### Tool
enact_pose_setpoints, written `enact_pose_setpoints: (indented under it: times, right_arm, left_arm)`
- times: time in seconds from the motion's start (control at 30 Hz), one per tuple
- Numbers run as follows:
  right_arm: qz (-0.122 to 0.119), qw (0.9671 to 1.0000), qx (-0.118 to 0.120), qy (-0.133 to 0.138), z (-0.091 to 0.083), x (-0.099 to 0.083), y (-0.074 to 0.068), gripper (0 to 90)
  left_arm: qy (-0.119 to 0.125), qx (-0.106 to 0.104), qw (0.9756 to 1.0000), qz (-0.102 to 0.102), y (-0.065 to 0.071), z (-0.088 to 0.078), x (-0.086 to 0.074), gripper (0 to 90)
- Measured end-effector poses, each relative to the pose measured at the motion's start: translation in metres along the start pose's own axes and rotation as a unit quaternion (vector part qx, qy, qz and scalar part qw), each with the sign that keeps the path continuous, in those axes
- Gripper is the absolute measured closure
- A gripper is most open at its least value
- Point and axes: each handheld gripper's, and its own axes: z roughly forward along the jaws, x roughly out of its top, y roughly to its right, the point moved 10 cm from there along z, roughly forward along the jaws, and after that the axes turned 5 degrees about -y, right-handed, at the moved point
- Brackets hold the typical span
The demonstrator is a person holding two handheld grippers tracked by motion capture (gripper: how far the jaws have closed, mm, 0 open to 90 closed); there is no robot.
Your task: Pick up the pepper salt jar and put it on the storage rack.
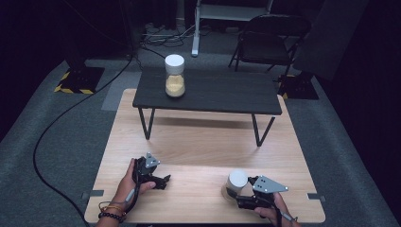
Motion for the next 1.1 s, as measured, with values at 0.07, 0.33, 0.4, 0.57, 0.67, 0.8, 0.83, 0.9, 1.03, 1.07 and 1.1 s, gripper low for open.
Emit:
enact_pose_setpoints:
  times: [0.07,0.33,0.4,0.57,0.67,0.8,0.83,0.9,1.03,1.07,1.1]
  right_arm:
    - [0.005,1.0,-0.001,0.008,-0.001,-0.001,0.0,31.7]
    - [-0.011,0.9995,-0.009,0.027,-0.006,0.001,-0.004,34.2]
    - [-0.009,0.9995,-0.012,0.029,-0.007,0.001,-0.004,34.4]
    - [-0.004,0.9994,-0.013,0.031,-0.011,0.003,-0.001,34.7]
    - [0.001,0.9994,-0.015,0.032,-0.012,0.003,0.0,34.7]
    - [-0.001,0.999,-0.021,0.04,-0.017,0.005,0.001,34.7]
    - [0.001,0.9988,-0.024,0.042,-0.018,0.006,0.002,34.7]
    - [0.013,0.9983,-0.028,0.049,-0.021,0.008,0.004,34.7]
    - [0.01,0.9979,-0.036,0.054,-0.026,0.014,0.005,34.8]
    - [0.01,0.9978,-0.038,0.054,-0.027,0.015,0.006,34.8]
    - [0.011,0.9977,-0.041,0.052,-0.028,0.017,0.006,34.7]
  left_arm:
    - [0.0,0.0,1.0,-0.001,0.0,0.0,0.0,0.4]
    - [0.0,-0.001,1.0,-0.001,0.0,0.0,0.0,0.4]
    - [0.0,-0.001,1.0,-0.001,0.0,0.0,0.0,0.4]
    - [0.0,-0.001,1.0,-0.001,0.0,0.0,0.0,0.4]
    - [0.001,-0.001,1.0,-0.001,0.0,0.0,0.0,0.4]
    - [0.0,-0.001,1.0,-0.001,0.0,0.0,0.0,0.4]
    - [0.0,-0.001,1.0,-0.001,0.0,0.0,0.0,0.4]
    - [0.0,-0.001,1.0,0.0,0.0,0.0,0.0,0.4]
    - [-0.001,-0.001,1.0,-0.001,0.0,0.0,0.0,0.4]
    - [0.0,-0.001,1.0,-0.001,0.0,0.0,0.0,0.4]
    - [-0.001,-0.001,1.0,0.001,0.0,0.0,0.0,0.4]
